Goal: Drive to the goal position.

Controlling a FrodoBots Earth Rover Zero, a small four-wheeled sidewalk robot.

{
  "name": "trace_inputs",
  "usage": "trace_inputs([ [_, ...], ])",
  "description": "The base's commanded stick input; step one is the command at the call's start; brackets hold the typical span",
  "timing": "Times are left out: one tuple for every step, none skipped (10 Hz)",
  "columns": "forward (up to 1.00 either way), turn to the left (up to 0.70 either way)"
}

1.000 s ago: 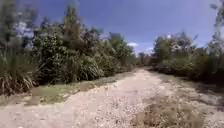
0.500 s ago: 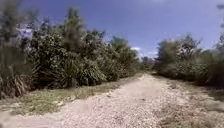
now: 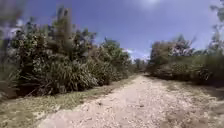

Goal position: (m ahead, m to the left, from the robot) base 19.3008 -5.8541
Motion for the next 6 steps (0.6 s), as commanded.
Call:
trace_inputs([
  [0.7,0.0],
  [0.7,0.0],
  [0.7,0.0],
  [0.7,-0.18],
  [0.7,-0.31],
  [0.7,-0.35],
])
